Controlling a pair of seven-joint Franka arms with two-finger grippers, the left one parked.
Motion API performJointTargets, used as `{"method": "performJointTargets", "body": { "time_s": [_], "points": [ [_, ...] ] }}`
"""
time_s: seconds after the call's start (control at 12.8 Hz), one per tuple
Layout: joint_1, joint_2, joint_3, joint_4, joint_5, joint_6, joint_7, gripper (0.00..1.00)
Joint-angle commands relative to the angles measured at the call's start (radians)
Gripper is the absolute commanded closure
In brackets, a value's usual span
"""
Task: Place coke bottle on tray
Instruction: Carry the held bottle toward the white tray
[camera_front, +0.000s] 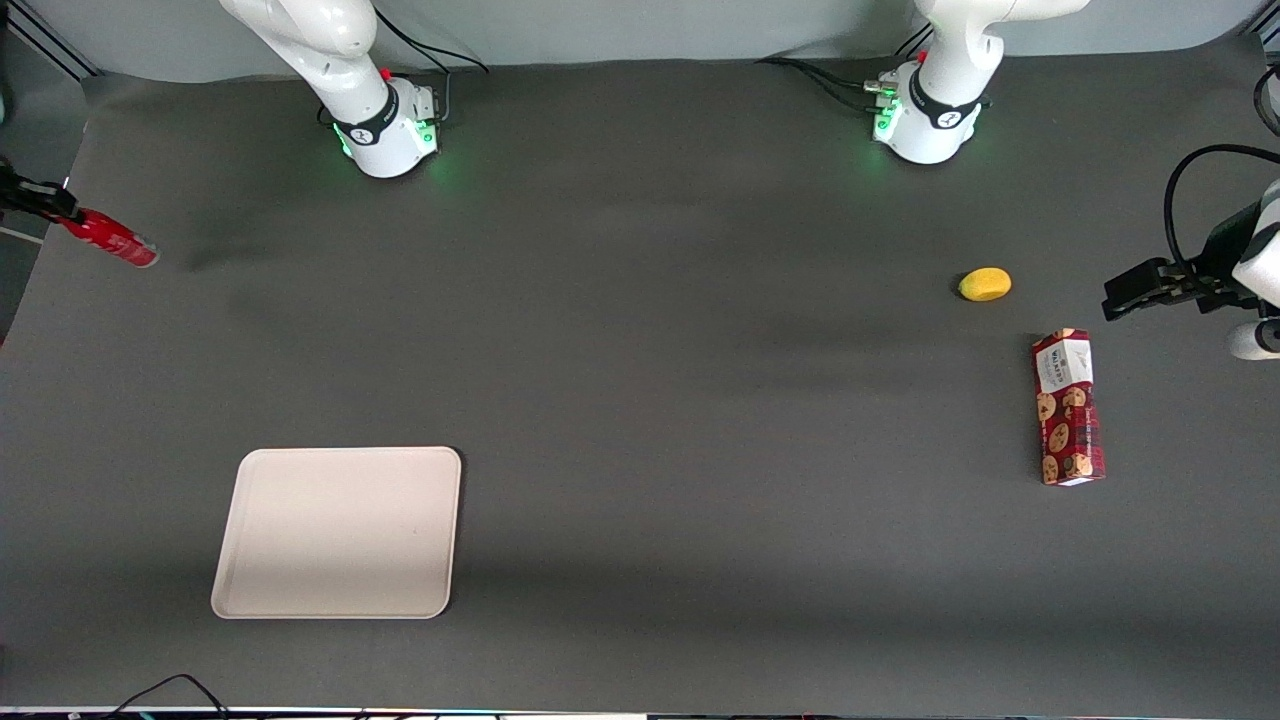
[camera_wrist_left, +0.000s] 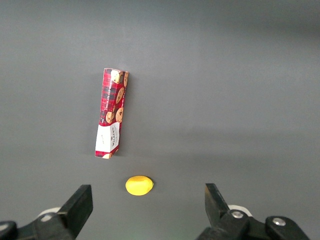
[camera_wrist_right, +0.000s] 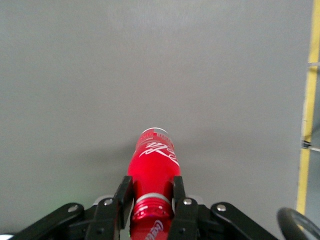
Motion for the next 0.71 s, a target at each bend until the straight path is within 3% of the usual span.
{"method": "performJointTargets", "body": {
  "time_s": [0.0, 0.24, 0.47, 0.63],
  "points": [
    [0.005, 0.010, 0.076, 0.213, 0.014, -0.192, 0.053, 1.00],
    [0.005, 0.048, 0.211, 0.412, 0.045, -0.354, 0.168, 1.00],
    [0.008, 0.131, 0.338, 0.590, 0.112, -0.414, 0.302, 1.00],
    [0.009, 0.250, 0.446, 0.749, 0.117, -0.440, 0.404, 1.00]
  ]
}}
